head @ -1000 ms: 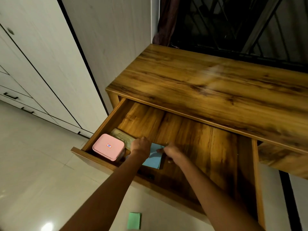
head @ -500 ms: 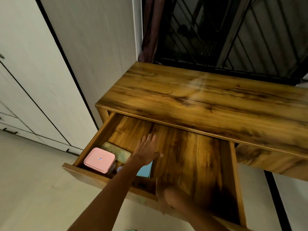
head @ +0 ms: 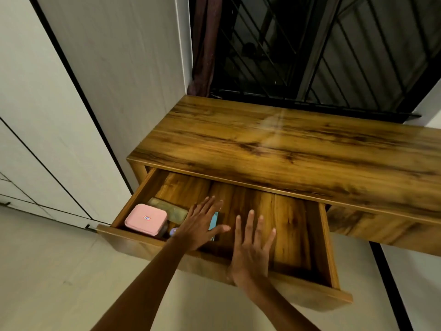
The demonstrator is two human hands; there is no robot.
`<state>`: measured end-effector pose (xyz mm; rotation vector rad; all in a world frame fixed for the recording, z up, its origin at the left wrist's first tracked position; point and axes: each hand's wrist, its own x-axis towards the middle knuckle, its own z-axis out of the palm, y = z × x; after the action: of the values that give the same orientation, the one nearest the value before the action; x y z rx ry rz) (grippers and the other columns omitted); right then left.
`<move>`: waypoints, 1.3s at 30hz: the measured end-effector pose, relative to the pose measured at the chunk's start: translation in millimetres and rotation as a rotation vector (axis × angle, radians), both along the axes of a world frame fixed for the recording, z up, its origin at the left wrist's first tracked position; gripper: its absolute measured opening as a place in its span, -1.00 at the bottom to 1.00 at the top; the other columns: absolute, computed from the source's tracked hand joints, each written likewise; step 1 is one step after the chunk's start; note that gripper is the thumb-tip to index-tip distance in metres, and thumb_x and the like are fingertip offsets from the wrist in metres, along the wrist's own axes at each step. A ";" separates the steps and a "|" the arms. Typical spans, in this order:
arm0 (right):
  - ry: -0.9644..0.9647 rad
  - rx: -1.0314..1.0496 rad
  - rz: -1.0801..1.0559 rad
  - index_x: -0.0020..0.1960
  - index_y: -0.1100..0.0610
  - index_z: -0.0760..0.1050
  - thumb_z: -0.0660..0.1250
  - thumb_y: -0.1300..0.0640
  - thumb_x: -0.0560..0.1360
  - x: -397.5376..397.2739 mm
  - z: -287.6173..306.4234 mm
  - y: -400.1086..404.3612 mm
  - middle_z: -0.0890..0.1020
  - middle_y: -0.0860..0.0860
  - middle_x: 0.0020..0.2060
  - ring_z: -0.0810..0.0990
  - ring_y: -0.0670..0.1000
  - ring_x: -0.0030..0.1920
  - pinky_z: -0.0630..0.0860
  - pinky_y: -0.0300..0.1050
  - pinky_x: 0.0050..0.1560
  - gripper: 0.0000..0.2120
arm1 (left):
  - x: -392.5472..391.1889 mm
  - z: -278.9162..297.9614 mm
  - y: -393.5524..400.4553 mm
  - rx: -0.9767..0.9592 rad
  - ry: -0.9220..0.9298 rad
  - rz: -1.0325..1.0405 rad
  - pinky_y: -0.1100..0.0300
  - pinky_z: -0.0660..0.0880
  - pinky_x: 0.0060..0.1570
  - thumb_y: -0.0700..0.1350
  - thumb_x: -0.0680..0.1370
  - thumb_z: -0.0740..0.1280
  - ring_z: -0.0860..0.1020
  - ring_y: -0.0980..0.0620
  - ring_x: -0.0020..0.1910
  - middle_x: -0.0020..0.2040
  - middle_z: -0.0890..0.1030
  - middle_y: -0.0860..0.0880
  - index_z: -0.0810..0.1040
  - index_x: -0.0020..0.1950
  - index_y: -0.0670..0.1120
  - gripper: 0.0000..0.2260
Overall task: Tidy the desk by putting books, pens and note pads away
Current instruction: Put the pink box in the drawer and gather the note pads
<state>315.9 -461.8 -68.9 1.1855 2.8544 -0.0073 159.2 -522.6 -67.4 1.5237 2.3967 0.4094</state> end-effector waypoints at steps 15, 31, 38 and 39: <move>-0.006 0.085 0.039 0.49 0.16 -0.40 0.51 -0.23 0.22 -49.8 9.9 111.5 -0.32 0.28 0.48 -0.29 0.38 0.48 -0.34 0.34 0.38 0.30 | -33.7 0.6 63.6 -0.032 0.492 0.009 -0.18 0.15 0.43 0.21 0.18 0.55 0.09 -0.23 0.50 0.52 0.10 -0.27 -0.07 0.53 -0.14 0.16; -0.076 0.168 0.056 0.33 0.37 0.40 0.52 0.10 0.32 -92.8 -15.0 167.5 0.47 0.39 0.26 0.42 0.39 0.31 0.36 0.26 0.33 -0.32 | -46.2 4.4 143.8 -0.120 0.551 -0.037 -0.07 0.16 0.45 -0.10 0.53 0.30 0.21 -0.26 0.47 0.47 0.24 -0.31 0.21 0.48 -0.09 -0.46; 0.037 0.220 0.108 0.19 0.39 0.52 0.06 0.23 0.45 -94.2 -29.2 175.4 0.58 0.38 0.11 0.56 0.38 0.15 0.51 0.26 0.16 -0.57 | -53.2 3.6 149.4 -0.064 0.626 -0.077 -0.05 0.61 -0.11 -0.07 0.09 0.64 0.66 -0.26 -0.08 -0.05 0.66 -0.32 0.66 -0.01 -0.11 -0.50; 0.043 0.220 0.099 0.17 0.40 0.53 0.03 0.25 0.44 -94.9 -28.5 175.0 0.58 0.39 0.10 0.57 0.39 0.14 0.52 0.27 0.15 -0.56 | -53.0 1.8 149.7 -0.061 0.628 -0.079 -0.06 0.62 -0.12 -0.07 0.09 0.64 0.66 -0.27 -0.09 -0.06 0.65 -0.33 0.66 -0.02 -0.11 -0.50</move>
<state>221.0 -286.8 -97.4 1.0867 3.0108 0.2965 106.2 -372.9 -65.5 1.9271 2.7366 -0.1958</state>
